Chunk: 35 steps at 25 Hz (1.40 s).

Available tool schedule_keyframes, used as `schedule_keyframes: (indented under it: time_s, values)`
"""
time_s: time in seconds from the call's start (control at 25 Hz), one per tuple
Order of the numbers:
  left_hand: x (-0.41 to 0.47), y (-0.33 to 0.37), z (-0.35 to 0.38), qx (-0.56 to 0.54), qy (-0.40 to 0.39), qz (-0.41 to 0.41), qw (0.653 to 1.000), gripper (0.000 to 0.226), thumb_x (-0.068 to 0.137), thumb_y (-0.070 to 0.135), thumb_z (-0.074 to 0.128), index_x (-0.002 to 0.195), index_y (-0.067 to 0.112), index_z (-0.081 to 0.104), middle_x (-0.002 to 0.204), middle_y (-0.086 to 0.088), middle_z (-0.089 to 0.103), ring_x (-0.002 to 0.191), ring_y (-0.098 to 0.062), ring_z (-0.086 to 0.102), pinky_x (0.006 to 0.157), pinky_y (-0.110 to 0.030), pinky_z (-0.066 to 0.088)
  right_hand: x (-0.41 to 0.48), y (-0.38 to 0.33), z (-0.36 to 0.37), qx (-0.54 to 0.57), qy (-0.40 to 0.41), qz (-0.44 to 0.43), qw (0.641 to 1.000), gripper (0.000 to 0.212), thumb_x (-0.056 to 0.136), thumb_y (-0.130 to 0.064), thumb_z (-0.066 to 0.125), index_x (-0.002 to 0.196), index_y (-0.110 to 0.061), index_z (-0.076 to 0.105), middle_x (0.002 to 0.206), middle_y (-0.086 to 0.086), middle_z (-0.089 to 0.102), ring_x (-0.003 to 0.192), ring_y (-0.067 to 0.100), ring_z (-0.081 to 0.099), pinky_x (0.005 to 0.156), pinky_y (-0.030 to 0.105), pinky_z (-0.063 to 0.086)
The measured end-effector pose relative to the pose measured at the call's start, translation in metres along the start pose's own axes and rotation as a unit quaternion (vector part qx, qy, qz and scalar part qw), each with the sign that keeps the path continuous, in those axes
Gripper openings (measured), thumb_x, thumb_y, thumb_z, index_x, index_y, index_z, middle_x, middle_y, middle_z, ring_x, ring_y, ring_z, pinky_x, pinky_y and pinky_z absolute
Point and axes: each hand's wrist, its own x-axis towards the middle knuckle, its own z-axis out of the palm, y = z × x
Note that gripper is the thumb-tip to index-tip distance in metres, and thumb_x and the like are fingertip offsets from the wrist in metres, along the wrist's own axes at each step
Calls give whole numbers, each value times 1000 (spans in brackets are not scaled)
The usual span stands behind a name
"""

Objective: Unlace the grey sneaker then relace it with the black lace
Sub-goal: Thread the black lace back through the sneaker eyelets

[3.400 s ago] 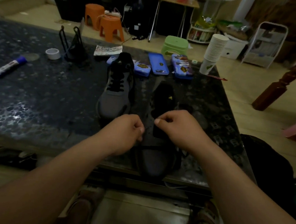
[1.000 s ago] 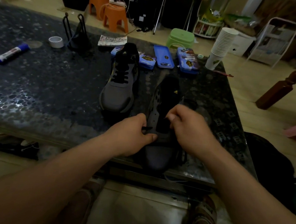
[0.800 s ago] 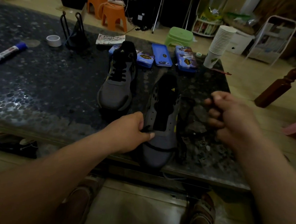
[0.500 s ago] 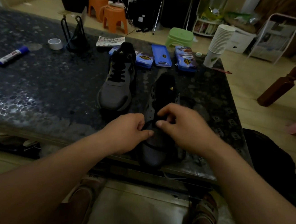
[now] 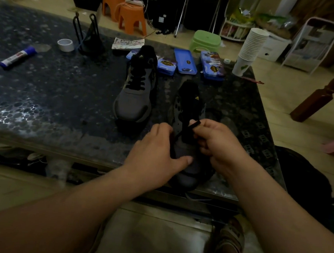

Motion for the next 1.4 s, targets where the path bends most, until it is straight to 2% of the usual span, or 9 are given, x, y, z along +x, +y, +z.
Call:
schedule_keyframes:
  time_s: [0.12, 0.24, 0.4, 0.6, 0.92, 1.04, 1.16, 1.28, 1.4]
  values:
    - [-15, 2, 7, 67, 16, 3, 998, 123, 58, 97, 54, 154, 24, 26, 144, 5, 37, 135, -22, 42, 108, -49, 44, 9, 2, 2, 160, -5, 61, 985, 21, 104, -7, 49, 86, -17, 55, 63, -1, 44, 44, 4, 27, 36, 15, 15]
    - [-23, -5, 15, 142, 9, 2, 990, 137, 52, 104, 44, 160, 24, 18, 152, 5, 34, 141, -22, 36, 112, -48, 38, 13, -7, -8, 203, 2, 76, 976, 21, 104, -7, 45, 87, -18, 51, 64, -2, 42, 43, 3, 27, 33, 13, 16]
    - [-23, -6, 17, 144, 8, -3, 990, 128, 58, 103, 48, 158, 27, 23, 144, 6, 40, 137, -21, 38, 111, -46, 37, 20, -38, -55, 287, 100, 20, 952, 20, 104, -13, 52, 84, -16, 52, 66, -3, 46, 47, 4, 30, 36, 15, 19]
    - [-12, 0, 10, 98, 10, -16, 995, 102, 70, 92, 55, 145, 25, 39, 133, 3, 46, 130, -23, 45, 108, -47, 40, 13, -19, -52, 93, 66, -7, 993, 22, 104, -14, 56, 82, -18, 56, 66, -2, 50, 44, 5, 30, 35, 16, 19]
    - [-9, -10, 16, 90, 0, -22, 996, 92, 67, 91, 52, 132, 26, 45, 120, 5, 44, 117, -22, 52, 98, -49, 49, 4, -55, -94, 288, 155, -106, 939, 19, 102, -10, 50, 91, -23, 57, 67, -5, 51, 48, 4, 30, 39, 16, 18]
    - [-5, -2, 9, 59, 34, -21, 997, 98, 69, 93, 50, 141, 26, 44, 128, 6, 47, 124, -21, 52, 103, -51, 46, 1, -50, -92, 245, 134, -103, 955, 14, 103, -12, 53, 94, -22, 58, 67, -5, 51, 48, 5, 29, 38, 17, 18]
    - [20, 26, -4, 25, 125, 102, 987, 82, 90, 70, 58, 154, 24, 38, 137, 3, 44, 124, -21, 53, 102, -46, 47, -10, -50, -77, 124, 47, -103, 986, 13, 102, -15, 58, 92, -21, 63, 61, -7, 51, 47, 5, 27, 38, 17, 16]
    - [56, 66, -26, -54, -16, 147, 988, 65, 98, 37, 68, 155, 24, 40, 120, 8, 61, 86, -2, 62, 77, -26, 49, -20, -51, -65, 71, -47, -101, 991, 13, 101, -16, 60, 89, -19, 64, 64, -2, 53, 46, 5, 27, 40, 18, 15]
    - [83, 77, -42, -250, -70, 46, 965, 18, 106, 23, 57, 109, 9, 68, 63, 6, 61, 49, -6, 50, 51, -20, 40, -14, -44, -68, 35, -40, -60, 997, 10, 101, -15, 61, 92, -16, 66, 70, 0, 56, 45, 5, 30, 40, 17, 17]
